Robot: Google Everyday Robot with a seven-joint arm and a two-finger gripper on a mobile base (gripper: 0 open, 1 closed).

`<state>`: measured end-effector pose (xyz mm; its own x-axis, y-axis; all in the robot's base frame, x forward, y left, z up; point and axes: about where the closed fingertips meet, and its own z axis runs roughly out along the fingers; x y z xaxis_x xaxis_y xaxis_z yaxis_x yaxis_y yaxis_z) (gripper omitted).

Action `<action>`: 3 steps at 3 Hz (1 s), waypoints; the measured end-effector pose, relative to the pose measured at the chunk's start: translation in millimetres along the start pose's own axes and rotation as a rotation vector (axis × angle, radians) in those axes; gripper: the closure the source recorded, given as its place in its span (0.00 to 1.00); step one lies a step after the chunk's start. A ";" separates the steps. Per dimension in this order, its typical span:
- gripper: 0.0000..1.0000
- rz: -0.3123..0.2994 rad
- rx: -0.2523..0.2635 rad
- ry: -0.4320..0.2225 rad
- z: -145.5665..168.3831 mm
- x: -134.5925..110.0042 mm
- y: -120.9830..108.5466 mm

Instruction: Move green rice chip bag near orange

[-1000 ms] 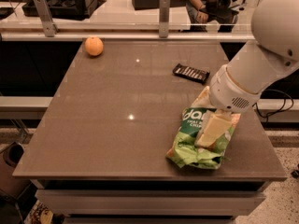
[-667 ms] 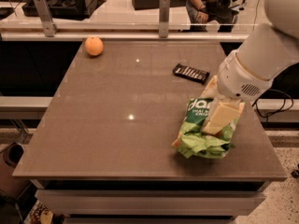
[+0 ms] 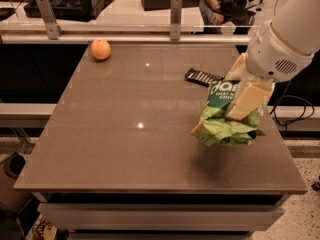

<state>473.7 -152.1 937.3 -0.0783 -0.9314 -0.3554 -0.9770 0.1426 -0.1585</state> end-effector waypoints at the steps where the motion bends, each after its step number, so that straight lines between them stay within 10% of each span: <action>1: 1.00 -0.027 0.045 -0.033 -14.6 -13.4 -18.6; 3: 1.00 -0.094 0.144 -0.147 -26.2 -66.1 -75.4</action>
Offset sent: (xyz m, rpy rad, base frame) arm 0.0780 0.0411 0.0681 0.1322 -0.2130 0.0705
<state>547.3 -110.0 996.8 0.0522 -0.8856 -0.4615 -0.9395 0.1130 -0.3232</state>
